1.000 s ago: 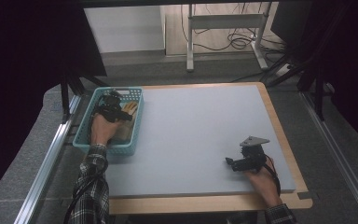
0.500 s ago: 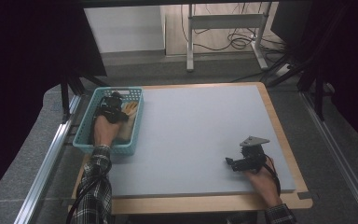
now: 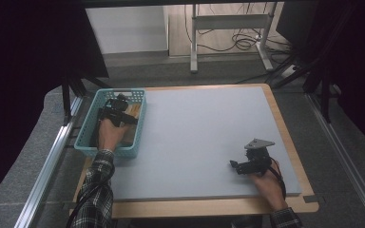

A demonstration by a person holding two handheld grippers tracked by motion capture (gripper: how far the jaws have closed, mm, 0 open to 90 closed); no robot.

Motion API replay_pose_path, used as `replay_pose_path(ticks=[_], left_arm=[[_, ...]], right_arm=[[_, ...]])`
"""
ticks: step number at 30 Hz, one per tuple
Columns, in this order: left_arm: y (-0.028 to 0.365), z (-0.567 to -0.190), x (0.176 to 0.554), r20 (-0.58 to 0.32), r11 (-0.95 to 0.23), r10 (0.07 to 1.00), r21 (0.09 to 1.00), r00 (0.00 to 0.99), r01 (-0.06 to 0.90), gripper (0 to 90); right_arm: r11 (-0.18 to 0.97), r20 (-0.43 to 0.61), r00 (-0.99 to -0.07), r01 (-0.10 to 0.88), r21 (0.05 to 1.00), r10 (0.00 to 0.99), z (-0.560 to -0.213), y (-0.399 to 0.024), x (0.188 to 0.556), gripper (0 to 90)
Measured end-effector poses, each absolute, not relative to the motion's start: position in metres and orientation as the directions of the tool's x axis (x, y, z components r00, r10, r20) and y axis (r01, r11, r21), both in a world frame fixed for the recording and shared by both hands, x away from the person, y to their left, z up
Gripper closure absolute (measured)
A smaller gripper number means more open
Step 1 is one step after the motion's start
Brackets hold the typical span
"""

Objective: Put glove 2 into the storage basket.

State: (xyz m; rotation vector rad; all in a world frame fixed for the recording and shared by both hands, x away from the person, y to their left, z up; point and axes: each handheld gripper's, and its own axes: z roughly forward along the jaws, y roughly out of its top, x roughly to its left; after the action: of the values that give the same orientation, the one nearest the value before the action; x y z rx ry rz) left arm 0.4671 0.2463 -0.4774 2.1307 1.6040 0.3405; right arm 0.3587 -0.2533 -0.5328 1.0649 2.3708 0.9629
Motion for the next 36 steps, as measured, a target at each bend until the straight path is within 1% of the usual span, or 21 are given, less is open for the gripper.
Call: replay_pose_path(ticks=[7, 9, 11, 15, 26, 36], left_arm=[[0.254, -0.467, 0.460, -0.062, -0.206, 0.958, 0.534, 0.281, 0.820, 20.7], [0.257, -0.464, 0.457, -0.059, -0.199, 0.960, 0.549, 0.274, 0.812, 17.6], [0.261, -0.462, 0.455, -0.072, -0.187, 0.959, 0.569, 0.276, 0.800, 13.5], [0.265, -0.459, 0.450, -0.096, -0.172, 0.954, 0.601, 0.284, 0.780, 8.3], [0.273, -0.456, 0.438, -0.110, -0.167, 0.947, 0.633, 0.301, 0.756, 3.2], [0.277, -0.450, 0.423, -0.077, -0.203, 0.940, 0.654, 0.331, 0.729, 1.3]], right_arm=[[0.481, -0.051, -0.647, 0.510, 0.713, 0.761, -0.533, -0.253, 0.359, 6.5], [0.482, -0.052, -0.647, 0.509, 0.713, 0.761, -0.533, -0.253, 0.359, 6.5], [0.482, -0.052, -0.647, 0.509, 0.713, 0.761, -0.533, -0.253, 0.359, 6.5], [0.481, -0.051, -0.647, 0.510, 0.713, 0.761, -0.533, -0.253, 0.359, 6.5], [0.482, -0.051, -0.647, 0.510, 0.713, 0.761, -0.533, -0.253, 0.359, 6.5], [0.482, -0.052, -0.647, 0.509, 0.713, 0.761, -0.533, -0.253, 0.359, 6.5]])
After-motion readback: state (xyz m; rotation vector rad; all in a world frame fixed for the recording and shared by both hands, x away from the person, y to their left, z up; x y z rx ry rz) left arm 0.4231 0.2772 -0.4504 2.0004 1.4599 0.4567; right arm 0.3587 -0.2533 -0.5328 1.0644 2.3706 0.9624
